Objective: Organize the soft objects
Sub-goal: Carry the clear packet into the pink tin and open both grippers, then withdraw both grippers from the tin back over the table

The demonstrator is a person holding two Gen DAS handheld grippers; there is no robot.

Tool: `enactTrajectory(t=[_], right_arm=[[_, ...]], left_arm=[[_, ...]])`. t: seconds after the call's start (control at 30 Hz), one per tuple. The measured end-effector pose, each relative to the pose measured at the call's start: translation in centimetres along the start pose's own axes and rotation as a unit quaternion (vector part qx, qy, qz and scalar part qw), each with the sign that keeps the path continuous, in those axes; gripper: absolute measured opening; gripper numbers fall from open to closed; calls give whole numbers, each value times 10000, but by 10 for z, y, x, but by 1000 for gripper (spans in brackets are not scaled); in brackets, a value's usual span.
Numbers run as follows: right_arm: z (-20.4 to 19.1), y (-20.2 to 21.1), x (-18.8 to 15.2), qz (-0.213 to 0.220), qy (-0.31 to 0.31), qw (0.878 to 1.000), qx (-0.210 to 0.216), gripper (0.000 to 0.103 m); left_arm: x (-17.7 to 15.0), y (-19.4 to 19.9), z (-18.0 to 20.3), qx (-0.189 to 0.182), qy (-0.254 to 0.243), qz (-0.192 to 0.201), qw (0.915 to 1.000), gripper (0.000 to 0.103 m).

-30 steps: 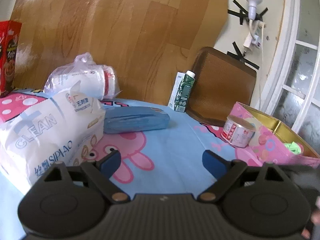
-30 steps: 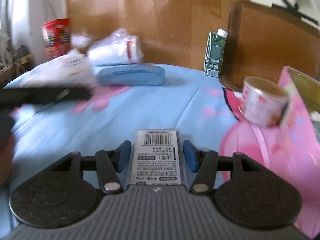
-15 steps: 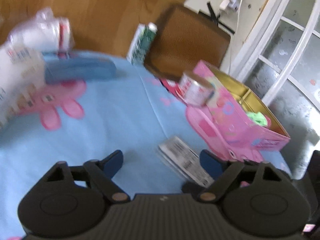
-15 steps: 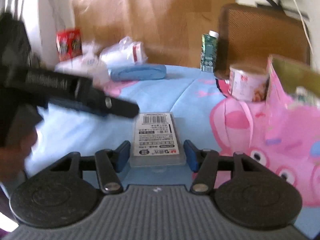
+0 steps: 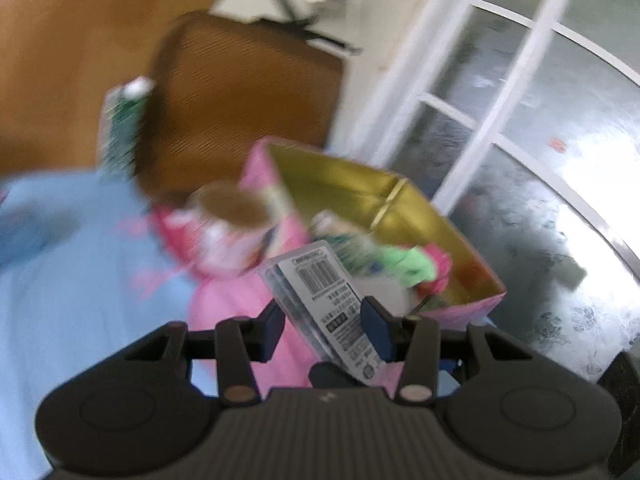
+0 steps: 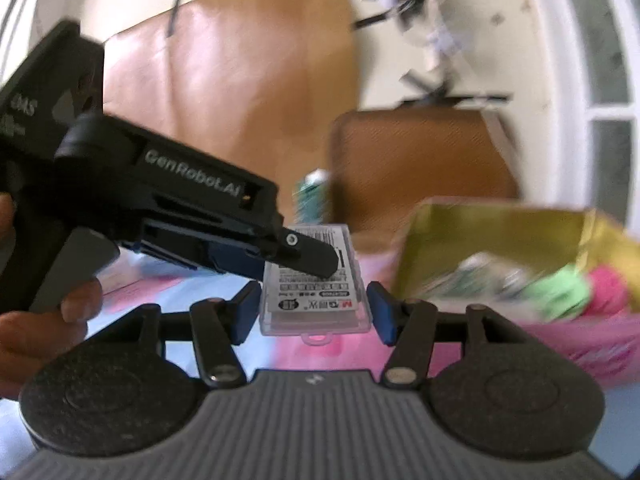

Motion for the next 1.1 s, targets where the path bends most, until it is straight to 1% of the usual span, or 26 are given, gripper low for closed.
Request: enactTrajectory(t=[0.1, 0.17, 0.23, 0.3, 0.33, 0.37, 0.4, 0.43, 0.47, 0.5, 0.6, 0.73, 0.87, 1.0, 1.07, 1.1], right_arm=[[41, 1, 8, 111, -198, 9990, -377, 60], [65, -2, 12, 167, -242, 9969, -734, 60], [94, -9, 15, 244, -158, 9892, -1439, 61], [125, -22, 12, 78, -196, 9763, -2152, 61], [137, -24, 9, -39, -271, 9725, -2313, 61], [147, -23, 6, -70, -404, 9728, -2280, 62], [153, -21, 4, -30, -610, 9749, -2143, 64], [155, -15, 0, -28, -707, 9764, -2041, 68], [155, -13, -2, -4, -723, 9770, -2004, 68], [153, -12, -5, 5, -757, 9766, -2011, 68], [138, -8, -5, 100, -824, 9799, -1813, 68], [96, 1, 1, 346, -725, 9847, -1545, 68], [51, -4, 7, 370, -481, 9925, -1065, 68], [3, -11, 8, 298, -104, 9978, -592, 68], [-21, -15, 7, 264, 77, 9991, -335, 68], [-32, -17, 6, 234, 150, 9994, -211, 68]], left_arm=[[26, -32, 30, -36, -272, -77, 9996, 43], [37, -51, 47, 11, -430, -102, 9990, 45], [45, -68, 60, 221, -591, -61, 9980, 48], [46, -79, 70, 375, -717, -51, 9967, 50], [42, -81, 72, 388, -724, -79, 9966, 50], [36, -81, 73, 350, -725, -99, 9967, 50], [31, -79, 72, 324, -751, -93, 9966, 54], [26, -73, 70, 342, -772, 22, 9964, 57], [23, -67, 64, 405, -761, 102, 9962, 61], [20, -62, 59, 451, -719, 141, 9963, 61], [10, -43, 42, 318, -448, 199, 9983, 61], [0, -9, 14, 346, -199, 463, 9981, 61], [-18, 43, -19, 331, 57, 868, 9957, 61], [-52, 118, -61, 353, 226, 1208, 9918, 63], [-74, 158, -80, 487, 215, 1322, 9898, 63], [-89, 180, -89, 638, 196, 1352, 9886, 65]])
Point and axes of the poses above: each gripper's, at about its wrist camera, not at the fingertips, and y roughly against the way its jaws point, z to its right, x to its top, the point moved 9 cm from there along -y, roughly the way its jaws point, and after that the axes turned 11 degrees about -z, right-handed, at the moved point
